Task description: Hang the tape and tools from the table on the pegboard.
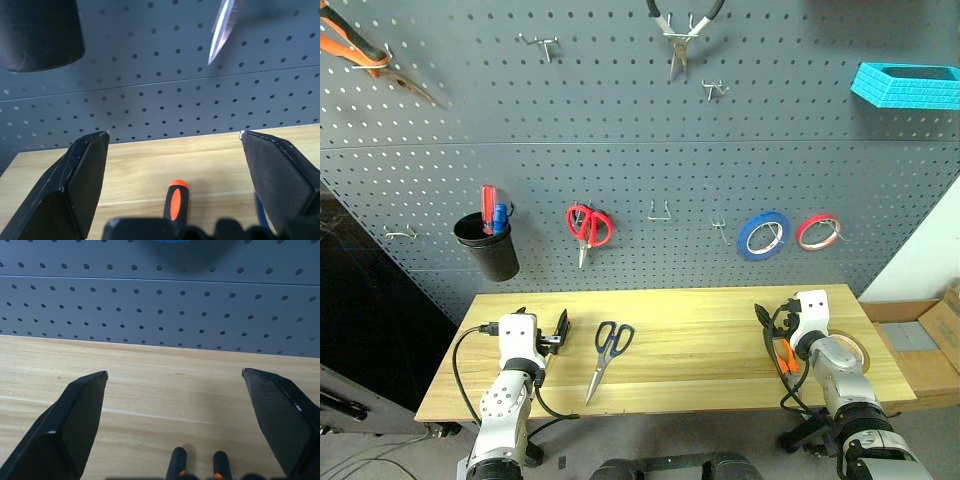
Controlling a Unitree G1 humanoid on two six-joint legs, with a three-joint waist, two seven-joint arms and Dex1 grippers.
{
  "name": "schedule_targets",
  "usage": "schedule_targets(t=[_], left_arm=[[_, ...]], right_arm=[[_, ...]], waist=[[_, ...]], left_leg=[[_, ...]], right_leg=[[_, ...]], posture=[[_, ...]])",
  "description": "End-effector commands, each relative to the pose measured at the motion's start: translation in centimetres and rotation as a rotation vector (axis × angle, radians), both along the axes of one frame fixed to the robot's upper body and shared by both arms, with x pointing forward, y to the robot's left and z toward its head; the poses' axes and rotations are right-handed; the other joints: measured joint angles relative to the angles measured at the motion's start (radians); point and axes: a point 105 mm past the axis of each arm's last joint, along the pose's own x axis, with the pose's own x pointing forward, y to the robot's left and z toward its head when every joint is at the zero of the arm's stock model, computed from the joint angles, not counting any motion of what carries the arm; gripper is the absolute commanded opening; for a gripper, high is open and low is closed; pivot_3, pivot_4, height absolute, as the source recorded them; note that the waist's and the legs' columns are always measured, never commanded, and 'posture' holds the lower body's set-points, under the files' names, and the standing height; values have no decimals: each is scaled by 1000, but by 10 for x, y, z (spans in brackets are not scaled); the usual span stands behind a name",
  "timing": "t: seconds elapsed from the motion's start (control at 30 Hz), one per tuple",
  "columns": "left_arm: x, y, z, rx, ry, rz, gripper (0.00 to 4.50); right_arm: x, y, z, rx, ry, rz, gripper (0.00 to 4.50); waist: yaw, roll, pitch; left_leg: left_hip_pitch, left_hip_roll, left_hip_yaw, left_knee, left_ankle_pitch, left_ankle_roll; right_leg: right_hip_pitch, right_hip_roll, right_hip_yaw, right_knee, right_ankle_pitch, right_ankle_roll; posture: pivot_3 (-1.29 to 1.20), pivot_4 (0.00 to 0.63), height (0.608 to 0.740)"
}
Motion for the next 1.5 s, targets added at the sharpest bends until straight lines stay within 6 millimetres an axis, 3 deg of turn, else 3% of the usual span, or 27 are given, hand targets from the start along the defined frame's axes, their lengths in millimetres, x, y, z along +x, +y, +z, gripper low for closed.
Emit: schedule_targets(t=[0.03,0.2,0.3,0.37,0.47,0.67,0.87,1.13,1.27,1.5], left_arm=[[3,-7,10,24,-32,-52,4475],[0,-14,12,3,-41,-82,4475],[-1,-28,18,-5,-49,-164,4475],[-3,-43,25,-33,-53,-241,4475],[-9,-85,32,-23,-21,-486,4475],[-24,-142,35,-33,77,-821,4475],[-36,-172,32,-74,156,-992,4475],[-38,-214,40,-87,137,-1107,4475],[-36,-226,47,-108,115,-1102,4475],[-45,-224,51,-120,119,-1084,4475]], right_arm=[[12,-1,23,-20,-79,15,4500],[13,-6,30,-24,-92,7,4500],[11,-9,34,-27,-98,13,4500],[9,-11,37,-28,-99,12,4500],[2,-22,44,-30,-88,-9,4500],[-11,-43,58,-41,-35,-67,4500],[-11,-65,71,-59,70,-163,4500],[-10,-73,62,-81,249,-138,4500],[-6,-79,53,-80,282,-150,4500],[-1,-77,38,-67,301,-160,4500]], waist=[[0,0,0],[-1,0,0],[-1,0,1],[-1,1,6],[-1,4,26],[-16,11,105],[-50,5,151],[-55,-1,190],[-55,-4,206],[-57,-7,231]], left_leg=[[0,0,0,0,0,0],[1,1,2,0,0,0],[1,2,4,0,0,0],[1,3,5,0,0,0],[2,4,5,1,0,1],[5,5,8,2,1,3],[-2,7,11,1,0,6],[-4,7,12,1,-2,9],[-4,7,12,1,-2,9],[-5,7,13,0,-2,9]], right_leg=[[0,0,0,0,0,0],[0,1,2,0,1,0],[-1,2,4,0,1,-1],[0,2,4,0,1,-1],[1,3,5,0,1,-1],[5,3,5,0,-2,4],[-3,3,6,0,2,-1],[-4,1,5,-2,2,0],[-4,1,5,-2,1,0],[-6,1,5,-2,1,0]], posture=[[-35,0,740],[-45,2,740],[-50,37,740],[-53,64,740],[-66,121,740],[-96,218,740],[-136,256,740],[-139,287,740],[-129,297,740],[-93,323,740]])
